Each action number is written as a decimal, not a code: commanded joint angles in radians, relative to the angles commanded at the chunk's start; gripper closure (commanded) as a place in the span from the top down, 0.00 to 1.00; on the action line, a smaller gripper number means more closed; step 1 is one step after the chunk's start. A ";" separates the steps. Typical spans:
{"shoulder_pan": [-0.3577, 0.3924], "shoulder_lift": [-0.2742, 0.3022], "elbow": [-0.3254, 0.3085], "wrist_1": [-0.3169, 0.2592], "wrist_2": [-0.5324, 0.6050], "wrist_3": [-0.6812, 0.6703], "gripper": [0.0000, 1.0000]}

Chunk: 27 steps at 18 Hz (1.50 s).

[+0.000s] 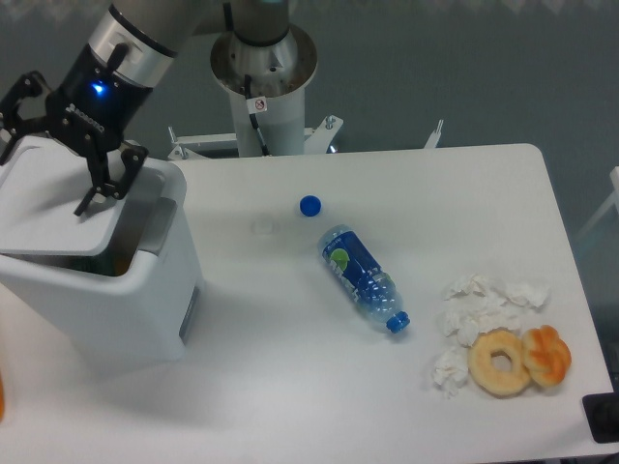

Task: Close the trash can
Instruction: 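Lower the gripper onto the lid, pressing it down over the can, then hold the gripper on the closed lid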

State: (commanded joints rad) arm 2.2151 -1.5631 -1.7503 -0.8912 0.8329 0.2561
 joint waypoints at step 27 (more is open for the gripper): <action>0.035 -0.002 -0.038 -0.005 0.037 0.048 1.00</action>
State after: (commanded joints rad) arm 2.2503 -1.5647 -1.7886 -0.8958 0.8698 0.3037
